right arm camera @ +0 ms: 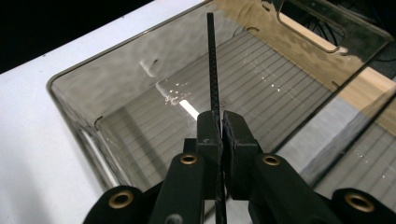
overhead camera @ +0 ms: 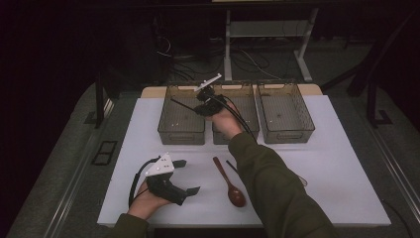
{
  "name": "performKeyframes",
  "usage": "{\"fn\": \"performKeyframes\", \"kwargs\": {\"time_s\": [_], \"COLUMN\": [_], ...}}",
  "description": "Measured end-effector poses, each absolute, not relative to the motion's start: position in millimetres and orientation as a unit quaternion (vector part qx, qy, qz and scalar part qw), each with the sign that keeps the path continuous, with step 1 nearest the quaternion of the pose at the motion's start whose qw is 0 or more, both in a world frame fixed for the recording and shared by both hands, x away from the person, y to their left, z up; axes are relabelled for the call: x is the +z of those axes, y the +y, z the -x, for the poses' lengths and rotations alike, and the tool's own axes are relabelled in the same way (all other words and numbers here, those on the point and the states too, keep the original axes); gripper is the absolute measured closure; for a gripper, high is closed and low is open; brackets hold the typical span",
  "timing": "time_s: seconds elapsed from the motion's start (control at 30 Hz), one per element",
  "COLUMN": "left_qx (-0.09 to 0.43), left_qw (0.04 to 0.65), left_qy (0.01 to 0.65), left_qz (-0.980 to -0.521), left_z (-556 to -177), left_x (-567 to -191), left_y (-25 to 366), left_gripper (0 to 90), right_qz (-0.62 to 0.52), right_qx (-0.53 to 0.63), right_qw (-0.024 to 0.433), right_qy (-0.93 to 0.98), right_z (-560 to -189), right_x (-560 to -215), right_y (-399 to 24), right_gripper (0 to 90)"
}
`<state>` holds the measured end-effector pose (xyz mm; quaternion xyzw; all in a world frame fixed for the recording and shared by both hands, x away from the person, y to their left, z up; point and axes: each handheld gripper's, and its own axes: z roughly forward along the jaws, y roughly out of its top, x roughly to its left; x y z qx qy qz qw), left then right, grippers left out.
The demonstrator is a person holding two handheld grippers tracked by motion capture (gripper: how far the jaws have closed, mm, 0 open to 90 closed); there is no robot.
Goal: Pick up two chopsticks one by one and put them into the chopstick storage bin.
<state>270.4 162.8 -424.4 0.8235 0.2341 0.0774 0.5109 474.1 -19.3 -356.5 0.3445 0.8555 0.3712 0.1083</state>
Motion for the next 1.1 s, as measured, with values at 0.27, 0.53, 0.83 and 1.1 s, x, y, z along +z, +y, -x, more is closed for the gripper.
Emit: {"fn": "performKeyframes", "kwargs": {"time_s": [0.27, 0.53, 0.83, 1.1], "left_qx": [0.076, 0.077, 0.076, 0.074], "left_qw": [0.514, 0.515, 0.518, 0.517], "left_qy": [0.235, 0.234, 0.233, 0.234], "left_qz": [-0.822, -0.821, -0.82, -0.82], "left_z": [-271, -272, -272, -272], "left_x": [-424, -424, -424, -424], "left_y": [164, 162, 163, 162], "left_gripper": [0.0, 0.0, 0.0, 0.0], "right_qz": [-0.358, -0.361, -0.361, -0.365], "right_qx": [0.351, 0.353, 0.353, 0.362], "right_qw": [0.106, 0.106, 0.097, 0.103], "right_qy": [0.859, 0.857, 0.858, 0.852], "right_z": [-487, -489, -491, -490], "right_x": [-369, -372, -376, -373], "right_y": [-4, 5, 15, 11], "right_gripper": [85.1, 85.0, 81.7, 62.1]}}
